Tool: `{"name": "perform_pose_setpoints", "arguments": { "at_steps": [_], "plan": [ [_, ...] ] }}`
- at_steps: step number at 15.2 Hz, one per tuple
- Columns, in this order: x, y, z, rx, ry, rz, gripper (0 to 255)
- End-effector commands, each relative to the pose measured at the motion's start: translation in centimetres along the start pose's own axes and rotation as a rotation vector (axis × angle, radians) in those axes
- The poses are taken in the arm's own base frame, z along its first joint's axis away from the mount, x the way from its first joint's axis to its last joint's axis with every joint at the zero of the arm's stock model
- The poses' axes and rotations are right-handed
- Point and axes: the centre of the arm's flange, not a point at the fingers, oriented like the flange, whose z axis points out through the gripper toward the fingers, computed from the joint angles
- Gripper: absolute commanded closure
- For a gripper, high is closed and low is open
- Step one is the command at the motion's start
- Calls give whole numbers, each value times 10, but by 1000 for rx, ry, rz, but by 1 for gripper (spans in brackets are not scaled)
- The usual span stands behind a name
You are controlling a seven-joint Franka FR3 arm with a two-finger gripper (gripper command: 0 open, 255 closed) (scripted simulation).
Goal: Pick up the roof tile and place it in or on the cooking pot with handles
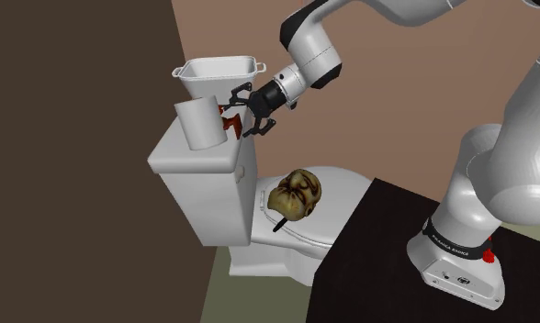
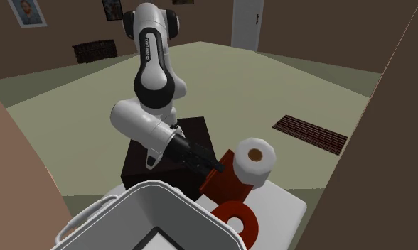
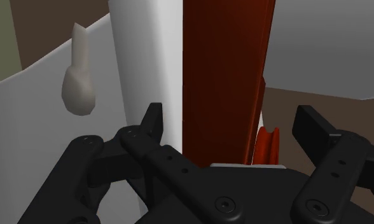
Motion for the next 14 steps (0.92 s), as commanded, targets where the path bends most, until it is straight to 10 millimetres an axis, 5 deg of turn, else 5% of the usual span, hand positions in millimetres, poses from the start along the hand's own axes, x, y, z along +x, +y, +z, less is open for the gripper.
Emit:
{"name": "perform_pose_setpoints", "arguments": {
  "at_steps": [1,4,5,14],
  "plan": [
    [0,0,0,0,0,0,0],
    [0,0,0,0,0,0,0],
    [0,0,0,0,0,0,255],
    [0,0,0,0,0,0,255]
  ]
}}
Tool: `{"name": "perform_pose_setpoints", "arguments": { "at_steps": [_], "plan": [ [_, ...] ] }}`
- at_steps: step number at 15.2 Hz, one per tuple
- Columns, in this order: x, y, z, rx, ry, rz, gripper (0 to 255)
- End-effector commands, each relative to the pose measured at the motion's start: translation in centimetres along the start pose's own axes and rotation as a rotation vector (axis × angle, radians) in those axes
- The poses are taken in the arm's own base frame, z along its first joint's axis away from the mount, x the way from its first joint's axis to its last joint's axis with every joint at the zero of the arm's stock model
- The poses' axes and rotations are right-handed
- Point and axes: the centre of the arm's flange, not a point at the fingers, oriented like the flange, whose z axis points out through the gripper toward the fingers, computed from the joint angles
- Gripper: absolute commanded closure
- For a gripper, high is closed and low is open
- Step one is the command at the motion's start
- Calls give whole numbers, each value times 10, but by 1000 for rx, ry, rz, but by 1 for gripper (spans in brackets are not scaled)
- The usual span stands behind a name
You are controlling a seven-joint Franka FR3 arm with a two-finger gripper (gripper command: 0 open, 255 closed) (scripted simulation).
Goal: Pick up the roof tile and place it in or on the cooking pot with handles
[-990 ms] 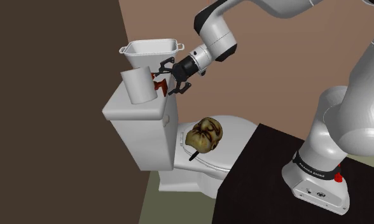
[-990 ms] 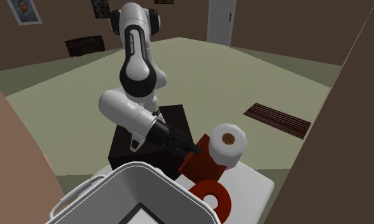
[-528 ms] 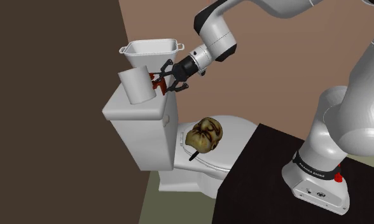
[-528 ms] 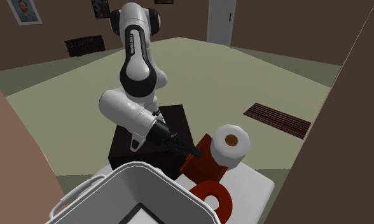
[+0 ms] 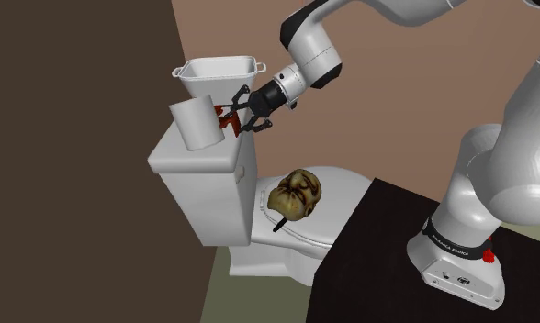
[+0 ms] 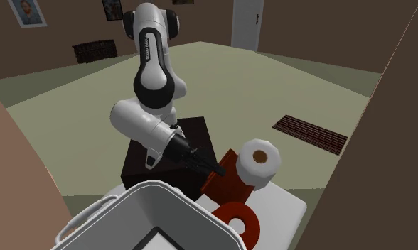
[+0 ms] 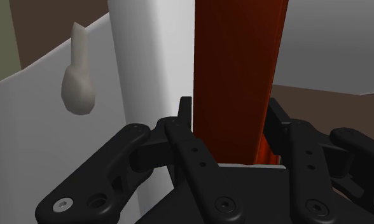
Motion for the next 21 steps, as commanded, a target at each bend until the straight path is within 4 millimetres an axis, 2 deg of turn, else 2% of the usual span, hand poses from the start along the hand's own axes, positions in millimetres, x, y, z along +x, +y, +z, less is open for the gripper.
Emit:
{"name": "perform_pose_setpoints", "arguments": {
  "at_steps": [1,21],
  "plan": [
    [-2,-4,-1,-1,-1,0,255],
    [-36,-93,-48,-1,-1,0,255]
  ]
}}
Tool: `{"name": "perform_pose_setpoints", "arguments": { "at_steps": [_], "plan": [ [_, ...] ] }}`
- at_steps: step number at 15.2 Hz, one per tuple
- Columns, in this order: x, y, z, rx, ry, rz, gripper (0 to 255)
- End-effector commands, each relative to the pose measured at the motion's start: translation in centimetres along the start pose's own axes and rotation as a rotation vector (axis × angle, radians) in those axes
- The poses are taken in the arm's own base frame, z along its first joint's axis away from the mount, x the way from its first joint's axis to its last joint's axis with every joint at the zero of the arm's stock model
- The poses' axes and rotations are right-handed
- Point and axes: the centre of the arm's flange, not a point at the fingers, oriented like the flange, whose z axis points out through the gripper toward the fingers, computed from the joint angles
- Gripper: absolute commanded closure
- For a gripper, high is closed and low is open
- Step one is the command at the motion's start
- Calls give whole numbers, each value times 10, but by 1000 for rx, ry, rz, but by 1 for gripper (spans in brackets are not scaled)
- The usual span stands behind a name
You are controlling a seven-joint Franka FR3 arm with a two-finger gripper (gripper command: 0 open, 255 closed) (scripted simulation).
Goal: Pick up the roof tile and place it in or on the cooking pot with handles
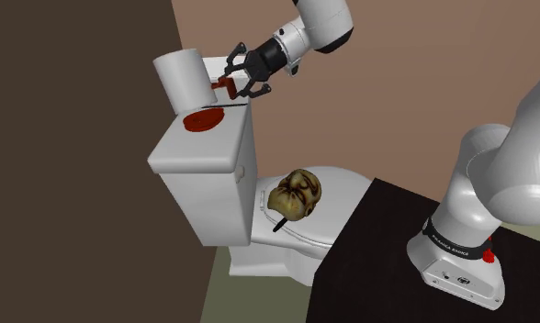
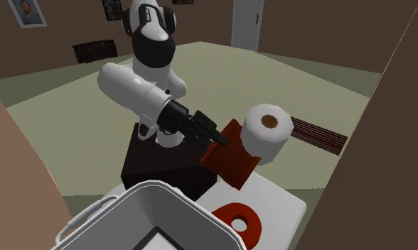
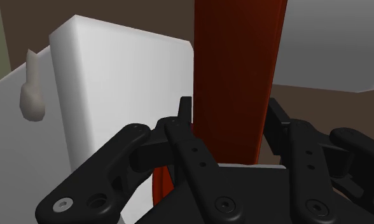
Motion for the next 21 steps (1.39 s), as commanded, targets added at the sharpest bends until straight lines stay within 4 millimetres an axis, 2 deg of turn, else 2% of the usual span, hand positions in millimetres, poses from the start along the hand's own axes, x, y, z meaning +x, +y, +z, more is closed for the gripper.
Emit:
{"name": "perform_pose_setpoints", "arguments": {
  "at_steps": [1,17,21],
  "plan": [
    [-3,-8,-4,0,0,0,255],
    [-30,-78,-41,0,0,0,255],
    [19,-92,-56,0,0,0,255]
  ]
}}
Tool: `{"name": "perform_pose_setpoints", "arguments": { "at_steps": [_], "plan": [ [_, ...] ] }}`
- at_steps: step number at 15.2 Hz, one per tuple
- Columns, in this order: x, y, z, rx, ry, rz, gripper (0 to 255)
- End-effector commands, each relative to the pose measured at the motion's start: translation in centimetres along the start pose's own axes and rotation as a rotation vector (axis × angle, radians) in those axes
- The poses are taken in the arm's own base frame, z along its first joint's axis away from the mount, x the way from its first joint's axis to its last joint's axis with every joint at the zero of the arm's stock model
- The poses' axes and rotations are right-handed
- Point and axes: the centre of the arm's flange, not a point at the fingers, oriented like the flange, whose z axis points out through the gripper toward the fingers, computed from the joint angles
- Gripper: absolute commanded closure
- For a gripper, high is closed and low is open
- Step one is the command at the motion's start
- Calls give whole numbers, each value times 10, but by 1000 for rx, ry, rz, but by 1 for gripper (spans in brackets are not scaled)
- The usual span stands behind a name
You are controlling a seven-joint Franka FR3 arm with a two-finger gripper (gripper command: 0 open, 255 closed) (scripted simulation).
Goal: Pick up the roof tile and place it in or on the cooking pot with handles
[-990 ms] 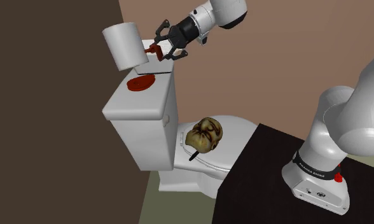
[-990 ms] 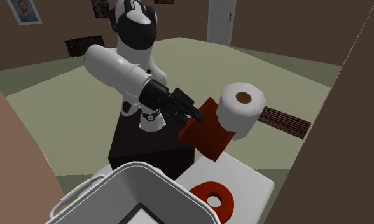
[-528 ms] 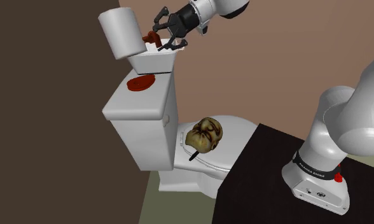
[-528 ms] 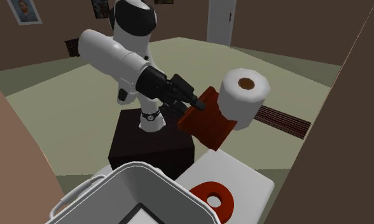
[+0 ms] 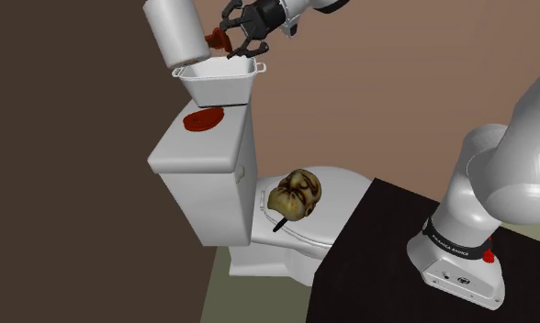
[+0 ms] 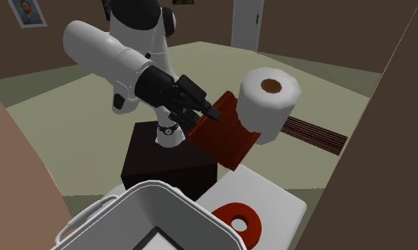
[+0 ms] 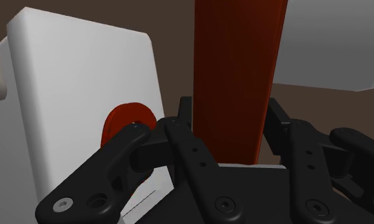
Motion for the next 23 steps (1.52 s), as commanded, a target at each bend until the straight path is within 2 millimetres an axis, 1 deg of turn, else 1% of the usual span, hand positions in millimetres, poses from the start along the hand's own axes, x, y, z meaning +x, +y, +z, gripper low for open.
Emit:
{"name": "perform_pose_setpoints", "arguments": {
  "at_steps": [1,18,23],
  "plan": [
    [24,-8,-8,-1,0,-1,255],
    [232,-67,-73,-1,0,-1,255],
    [241,-44,-61,-1,0,-1,255]
  ]
}}
